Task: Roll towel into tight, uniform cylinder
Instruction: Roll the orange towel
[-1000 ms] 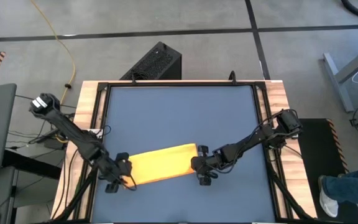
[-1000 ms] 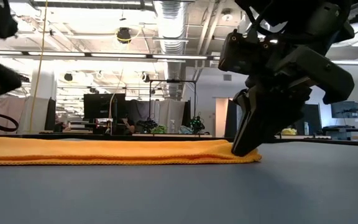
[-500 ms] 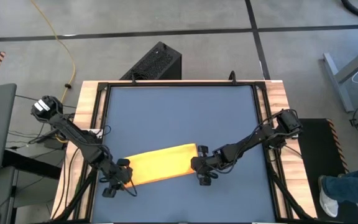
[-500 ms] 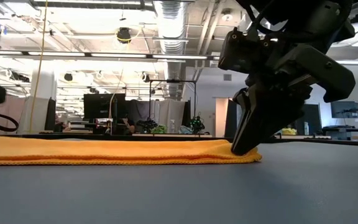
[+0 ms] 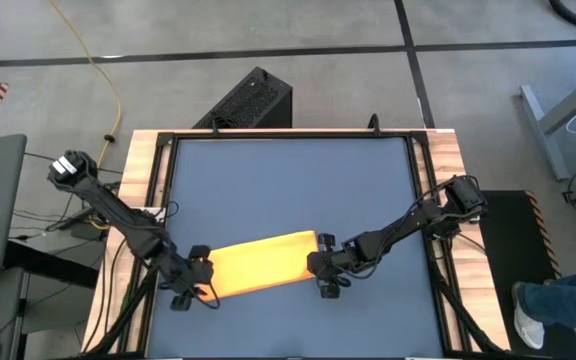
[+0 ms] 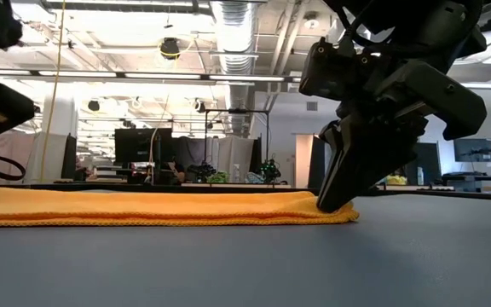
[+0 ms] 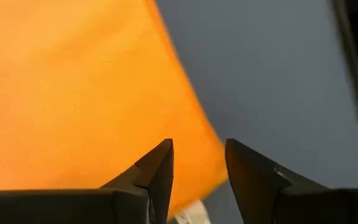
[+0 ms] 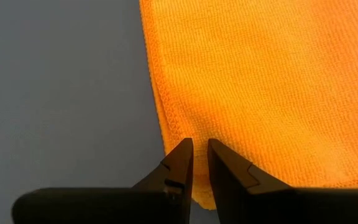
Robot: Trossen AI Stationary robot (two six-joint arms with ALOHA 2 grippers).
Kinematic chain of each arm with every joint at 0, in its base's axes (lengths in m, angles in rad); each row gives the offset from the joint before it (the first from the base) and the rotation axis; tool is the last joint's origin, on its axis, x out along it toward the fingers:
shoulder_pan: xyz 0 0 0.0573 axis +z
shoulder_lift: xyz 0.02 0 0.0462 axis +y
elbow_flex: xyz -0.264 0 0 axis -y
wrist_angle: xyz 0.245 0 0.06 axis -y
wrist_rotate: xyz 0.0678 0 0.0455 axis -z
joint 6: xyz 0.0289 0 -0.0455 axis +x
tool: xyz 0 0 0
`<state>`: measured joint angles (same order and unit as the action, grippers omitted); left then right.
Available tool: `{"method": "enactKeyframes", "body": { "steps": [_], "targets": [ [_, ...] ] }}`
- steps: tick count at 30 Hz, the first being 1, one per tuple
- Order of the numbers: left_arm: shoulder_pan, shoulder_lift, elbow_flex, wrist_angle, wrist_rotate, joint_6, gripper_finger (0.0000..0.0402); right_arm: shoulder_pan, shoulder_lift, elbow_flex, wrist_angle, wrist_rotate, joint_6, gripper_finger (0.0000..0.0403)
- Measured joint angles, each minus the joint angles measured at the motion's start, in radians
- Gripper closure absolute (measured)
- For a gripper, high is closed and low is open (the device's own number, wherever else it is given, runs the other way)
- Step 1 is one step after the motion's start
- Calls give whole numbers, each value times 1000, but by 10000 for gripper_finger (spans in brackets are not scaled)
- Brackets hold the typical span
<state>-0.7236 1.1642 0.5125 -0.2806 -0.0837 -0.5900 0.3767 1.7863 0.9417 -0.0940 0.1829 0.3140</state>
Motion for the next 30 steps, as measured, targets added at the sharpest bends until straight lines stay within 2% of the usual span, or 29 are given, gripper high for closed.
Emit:
{"method": "enactKeyframes", "body": {
  "steps": [5, 16, 30],
  "targets": [
    [15, 45, 0, 0, -70, 3, 267, 0, 0, 0, 0, 0, 0, 326],
    [-6, 82, 0, 10, 45, -51, 267, 0, -1, 0, -1, 0, 0, 326],
    [-43, 82, 0, 10, -3, -101, 267, 0, -1, 0, -3, 0, 0, 326]
  ]
}}
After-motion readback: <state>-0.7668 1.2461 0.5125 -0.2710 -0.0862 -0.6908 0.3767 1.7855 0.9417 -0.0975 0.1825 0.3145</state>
